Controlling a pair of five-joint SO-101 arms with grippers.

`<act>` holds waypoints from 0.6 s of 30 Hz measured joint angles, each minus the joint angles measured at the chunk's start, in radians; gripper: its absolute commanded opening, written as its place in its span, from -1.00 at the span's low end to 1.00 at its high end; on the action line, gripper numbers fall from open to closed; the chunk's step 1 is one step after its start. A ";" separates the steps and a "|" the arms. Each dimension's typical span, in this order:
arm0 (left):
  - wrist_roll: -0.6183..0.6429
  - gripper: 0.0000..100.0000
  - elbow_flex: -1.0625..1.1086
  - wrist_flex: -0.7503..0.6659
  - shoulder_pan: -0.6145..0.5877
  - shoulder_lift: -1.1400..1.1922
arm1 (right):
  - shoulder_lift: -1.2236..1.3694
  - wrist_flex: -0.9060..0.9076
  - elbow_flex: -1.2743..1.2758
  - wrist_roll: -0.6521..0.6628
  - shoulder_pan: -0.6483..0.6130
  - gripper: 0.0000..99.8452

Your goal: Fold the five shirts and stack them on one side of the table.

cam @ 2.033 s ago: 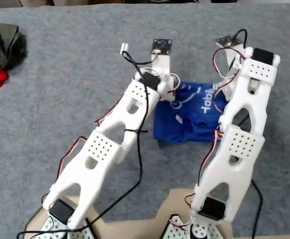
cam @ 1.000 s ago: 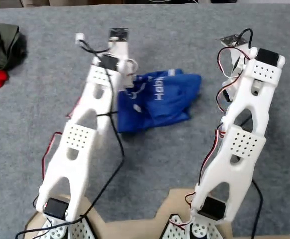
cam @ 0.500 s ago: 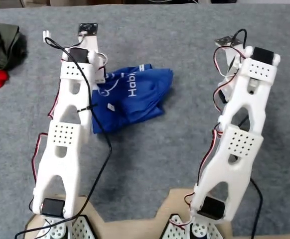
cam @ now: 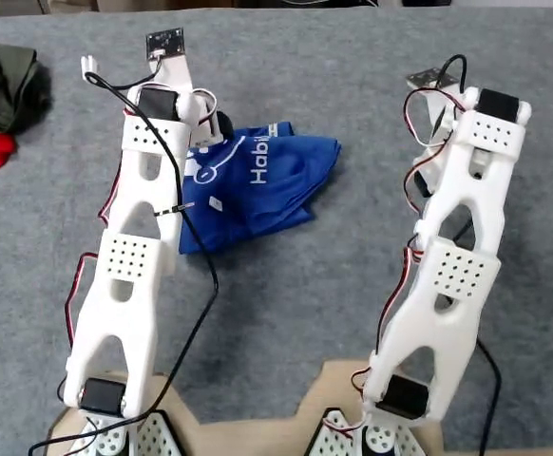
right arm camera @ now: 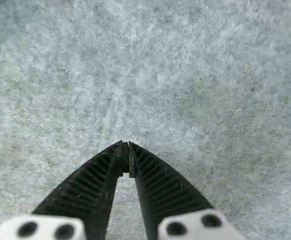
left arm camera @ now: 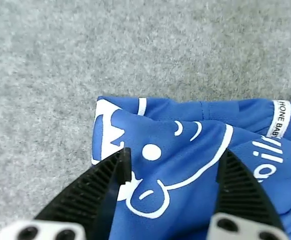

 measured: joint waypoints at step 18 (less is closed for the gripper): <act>-0.098 -0.91 0.032 -0.077 -0.054 0.052 | 0.000 0.000 0.000 0.000 0.000 -0.99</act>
